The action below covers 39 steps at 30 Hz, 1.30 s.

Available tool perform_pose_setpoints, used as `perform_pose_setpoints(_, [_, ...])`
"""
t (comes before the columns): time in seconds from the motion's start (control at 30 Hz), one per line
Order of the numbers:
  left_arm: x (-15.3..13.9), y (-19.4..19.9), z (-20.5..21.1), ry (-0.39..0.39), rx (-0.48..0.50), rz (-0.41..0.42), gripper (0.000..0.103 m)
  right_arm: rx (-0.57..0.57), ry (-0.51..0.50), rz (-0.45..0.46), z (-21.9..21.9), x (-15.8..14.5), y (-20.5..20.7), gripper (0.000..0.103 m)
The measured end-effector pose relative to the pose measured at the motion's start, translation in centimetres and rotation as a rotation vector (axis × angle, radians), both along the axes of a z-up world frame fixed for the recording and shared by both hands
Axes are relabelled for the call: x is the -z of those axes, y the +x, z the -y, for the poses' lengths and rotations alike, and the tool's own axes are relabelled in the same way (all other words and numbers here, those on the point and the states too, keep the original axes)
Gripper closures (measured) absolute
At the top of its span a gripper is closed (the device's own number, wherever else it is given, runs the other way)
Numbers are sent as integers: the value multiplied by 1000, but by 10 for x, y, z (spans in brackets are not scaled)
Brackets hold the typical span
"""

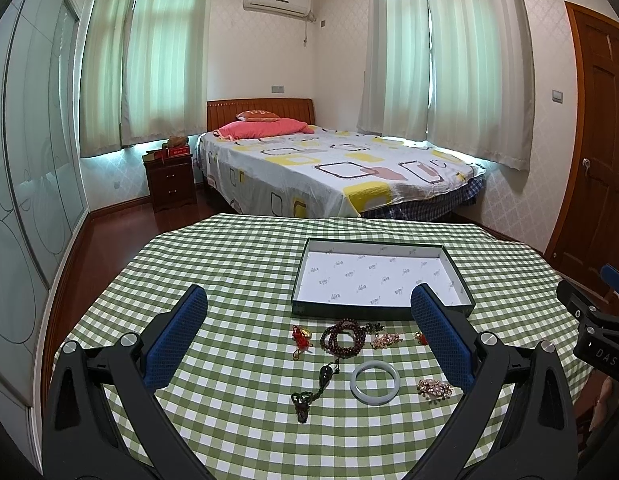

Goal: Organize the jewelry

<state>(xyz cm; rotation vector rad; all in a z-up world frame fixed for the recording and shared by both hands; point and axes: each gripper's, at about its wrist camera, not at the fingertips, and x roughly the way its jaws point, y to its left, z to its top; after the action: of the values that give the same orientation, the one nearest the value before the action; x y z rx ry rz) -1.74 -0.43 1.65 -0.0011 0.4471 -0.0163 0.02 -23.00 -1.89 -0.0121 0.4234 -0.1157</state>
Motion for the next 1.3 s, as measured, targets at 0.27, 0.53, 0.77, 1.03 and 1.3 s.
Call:
perform_pose_setpoints(0.27, [2, 6, -6, -7, 1, 12, 4, -9, 8, -11, 5, 7, 6, 6])
perform_pose_setpoints(0.53, [56, 44, -18, -31, 14, -134, 4, -25, 46, -48, 18, 42, 24, 6])
perform_pose_setpoints(0.77, [129, 83, -17, -20, 19, -333, 5, -51, 71, -211, 25, 109, 54, 7])
perform_pose_setpoints(1.03, [174, 119, -6, -14, 57, -462, 31, -71, 106, -315, 26, 142, 75, 8])
perform_pose_setpoints(1.3, [189, 137, -1, -5, 85, -490, 45, -99, 132, -382, 27, 161, 91, 43])
